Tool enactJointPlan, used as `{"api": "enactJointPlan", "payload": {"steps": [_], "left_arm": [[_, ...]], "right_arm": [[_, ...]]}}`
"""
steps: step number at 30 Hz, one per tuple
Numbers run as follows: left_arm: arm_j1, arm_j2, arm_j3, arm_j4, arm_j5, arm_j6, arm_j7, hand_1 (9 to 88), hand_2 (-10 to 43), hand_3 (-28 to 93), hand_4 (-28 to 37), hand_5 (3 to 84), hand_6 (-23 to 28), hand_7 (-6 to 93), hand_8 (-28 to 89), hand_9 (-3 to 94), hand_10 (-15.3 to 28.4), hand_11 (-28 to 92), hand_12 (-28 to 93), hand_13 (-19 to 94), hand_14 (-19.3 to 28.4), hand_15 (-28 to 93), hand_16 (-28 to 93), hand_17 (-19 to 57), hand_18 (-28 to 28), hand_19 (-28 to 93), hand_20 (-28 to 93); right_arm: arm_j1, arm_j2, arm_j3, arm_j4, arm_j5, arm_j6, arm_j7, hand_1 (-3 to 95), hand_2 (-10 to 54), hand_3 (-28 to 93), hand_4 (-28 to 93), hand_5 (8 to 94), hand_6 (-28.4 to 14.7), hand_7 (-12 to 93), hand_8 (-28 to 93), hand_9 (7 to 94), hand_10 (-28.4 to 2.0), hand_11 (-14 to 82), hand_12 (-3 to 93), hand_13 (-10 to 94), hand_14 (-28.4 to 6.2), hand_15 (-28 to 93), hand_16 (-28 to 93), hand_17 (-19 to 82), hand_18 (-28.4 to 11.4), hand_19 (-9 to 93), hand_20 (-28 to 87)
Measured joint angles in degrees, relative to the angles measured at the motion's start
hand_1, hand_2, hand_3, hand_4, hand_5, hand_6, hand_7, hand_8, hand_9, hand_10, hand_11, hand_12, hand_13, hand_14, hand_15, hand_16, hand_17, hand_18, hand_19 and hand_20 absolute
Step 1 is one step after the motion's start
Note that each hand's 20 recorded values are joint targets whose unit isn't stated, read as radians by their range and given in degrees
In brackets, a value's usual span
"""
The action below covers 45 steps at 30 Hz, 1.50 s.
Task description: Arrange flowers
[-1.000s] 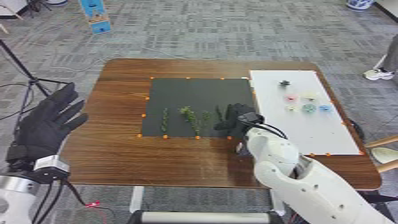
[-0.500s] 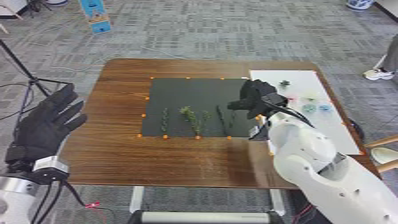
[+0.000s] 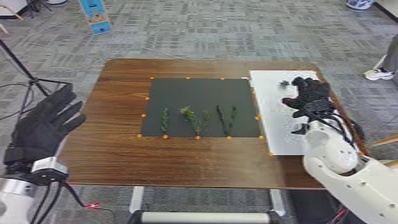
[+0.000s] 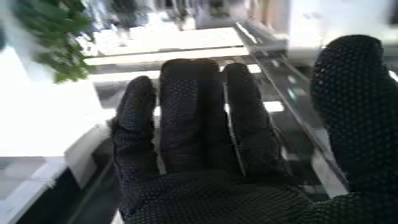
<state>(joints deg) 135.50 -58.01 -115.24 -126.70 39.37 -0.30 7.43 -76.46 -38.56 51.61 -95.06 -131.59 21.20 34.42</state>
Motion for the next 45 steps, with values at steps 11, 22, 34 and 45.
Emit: {"api": "enactJointPlan", "payload": {"steps": [11,22,34,45], "left_arm": [[0.54,0.06,-1.26,-0.49,0.0,0.32,1.03,23.6,-9.5,66,-28.3,23.2,1.4,16.1,-9,17.8,8.2,11,19,13,12.0,12,6,-11.7,18.0,36,9],[0.66,0.23,-1.96,-0.6,0.0,0.3,1.4,23.5,-9.5,66,-28.3,23.3,1.4,15.9,-9,17.8,8.2,11,19,13,12.0,12,6,-11.7,18.0,36,9],[0.43,0.87,-2.12,-0.57,0.0,0.29,1.45,23.2,-9.5,66,-28.3,23.4,1.5,15.8,-9,17.9,8.3,11,19,13,12.0,11,6,-11.7,18.1,36,9],[0.42,0.99,-2.12,-0.57,-0.02,0.29,1.44,23.2,-9.4,66,-28.3,23.4,1.4,15.7,-9,17.9,8.4,11,19,13,12.0,11,6,-11.8,18.1,36,9]], "right_arm": [[-0.65,2.0,-1.04,0.82,0.78,-8.34,1.92,32.9,-9.5,79,-28,45.3,-4.6,41,-14,46.0,-14.2,46.9,32.5,36,-13.0,74,28,20,-19.0,76,53],[4.61,1.89,-8.34,4.59,-1.76,-5.82,2.51,33.5,-9.5,81,-28,50.0,-2.7,44,-15,51.4,-13.6,49.1,33.1,42,-12.6,76,29,22,-18.7,78,53],[10.36,0.61,-14.6,8.61,-6.05,-3.82,4.66,35.4,-9.5,82,-28,55.2,-1.0,46,-16,57.1,-12.6,49.5,34.1,48,-11.8,76,32,24,-18.8,79,54],[14.05,1.96,-18.94,7.87,-5.17,-9.12,4.3,37.3,-9.5,79,-28,56.6,-0.4,45,3,60.0,-11.6,49.0,36.3,51,-11.2,76,33,24,-18.8,80,54]]}}
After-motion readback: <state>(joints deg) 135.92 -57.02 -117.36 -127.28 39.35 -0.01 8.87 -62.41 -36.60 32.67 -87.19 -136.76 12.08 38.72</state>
